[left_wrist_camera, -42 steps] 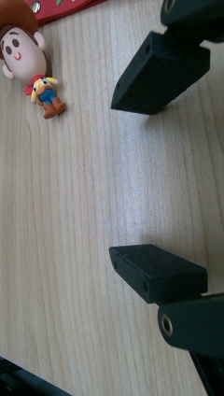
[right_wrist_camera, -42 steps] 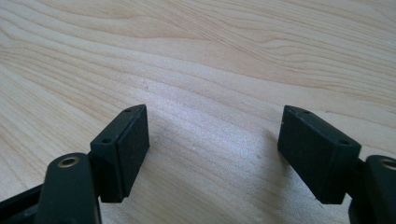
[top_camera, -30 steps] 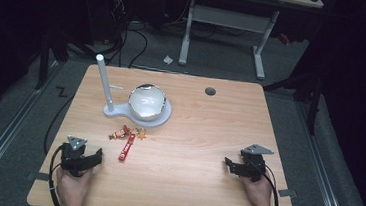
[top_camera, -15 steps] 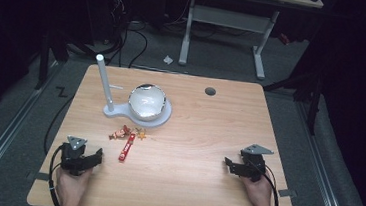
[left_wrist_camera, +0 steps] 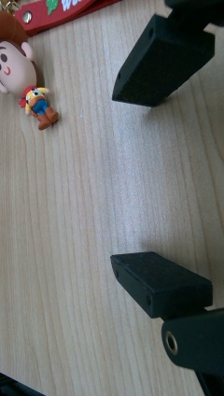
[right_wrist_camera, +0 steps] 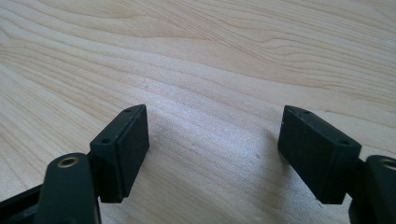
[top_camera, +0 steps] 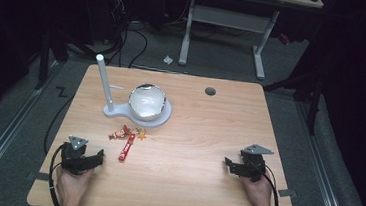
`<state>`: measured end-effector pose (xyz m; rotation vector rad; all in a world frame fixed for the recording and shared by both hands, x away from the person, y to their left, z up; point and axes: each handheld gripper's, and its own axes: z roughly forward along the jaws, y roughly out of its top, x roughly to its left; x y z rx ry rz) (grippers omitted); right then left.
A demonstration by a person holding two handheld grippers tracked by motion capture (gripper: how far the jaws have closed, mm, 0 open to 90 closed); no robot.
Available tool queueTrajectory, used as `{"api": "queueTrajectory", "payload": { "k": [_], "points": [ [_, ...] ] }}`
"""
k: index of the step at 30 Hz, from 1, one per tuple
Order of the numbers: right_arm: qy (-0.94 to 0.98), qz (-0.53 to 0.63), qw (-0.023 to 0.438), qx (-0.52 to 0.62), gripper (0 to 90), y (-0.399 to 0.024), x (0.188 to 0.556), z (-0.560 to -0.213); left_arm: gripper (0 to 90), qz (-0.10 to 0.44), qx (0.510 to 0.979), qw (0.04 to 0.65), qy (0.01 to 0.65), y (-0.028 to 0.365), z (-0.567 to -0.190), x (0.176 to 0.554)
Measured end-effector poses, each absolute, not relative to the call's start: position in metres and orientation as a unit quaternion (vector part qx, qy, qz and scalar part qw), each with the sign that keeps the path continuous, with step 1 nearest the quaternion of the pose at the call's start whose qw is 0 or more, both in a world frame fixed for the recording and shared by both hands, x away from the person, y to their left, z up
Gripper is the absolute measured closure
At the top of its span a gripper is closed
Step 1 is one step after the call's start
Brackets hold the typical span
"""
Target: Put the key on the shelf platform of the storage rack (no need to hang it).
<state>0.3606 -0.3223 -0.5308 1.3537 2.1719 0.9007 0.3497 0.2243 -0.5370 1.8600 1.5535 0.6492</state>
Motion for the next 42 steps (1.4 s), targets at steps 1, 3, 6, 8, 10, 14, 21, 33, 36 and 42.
{"api": "queueTrajectory", "payload": {
  "k": [1,3,6,8,10,14,21,33,36,42],
  "points": [
    [0.782,0.324,0.213,0.488,24.7,-0.322,0.361,-0.531,18.3,0.243,0.704,0.314,0.588,0.224,-0.537,0.349],
    [0.782,0.324,0.213,0.488,24.7,-0.322,0.361,-0.531,18.5,0.238,0.703,0.320,0.589,0.224,-0.536,0.348],
    [0.782,0.324,0.213,0.487,24.7,-0.322,0.361,-0.531,18.6,0.233,0.704,0.325,0.587,0.223,-0.535,0.348],
    [0.782,0.324,0.213,0.487,24.7,-0.322,0.361,-0.531,18.6,0.234,0.704,0.329,0.584,0.223,-0.534,0.347],
    [0.782,0.324,0.213,0.487,24.7,-0.322,0.361,-0.531,18.7,0.234,0.703,0.335,0.582,0.223,-0.532,0.346],
    [0.782,0.324,0.213,0.488,24.7,-0.322,0.361,-0.531,18.7,0.232,0.708,0.341,0.573,0.219,-0.525,0.347],
    [0.782,0.324,0.213,0.487,24.7,-0.322,0.361,-0.531,17.6,0.230,0.716,0.353,0.557,0.208,-0.516,0.353],
    [0.782,0.324,0.213,0.487,24.6,-0.322,0.361,-0.531,16.0,0.223,0.733,0.359,0.532,0.192,-0.505,0.371],
    [0.782,0.324,0.213,0.487,24.7,-0.322,0.361,-0.531,15.9,0.224,0.739,0.360,0.524,0.186,-0.501,0.377],
    [0.782,0.324,0.213,0.487,24.7,-0.322,0.361,-0.531,15.6,0.207,0.756,0.355,0.509,0.174,-0.499,0.391]
  ]
}}
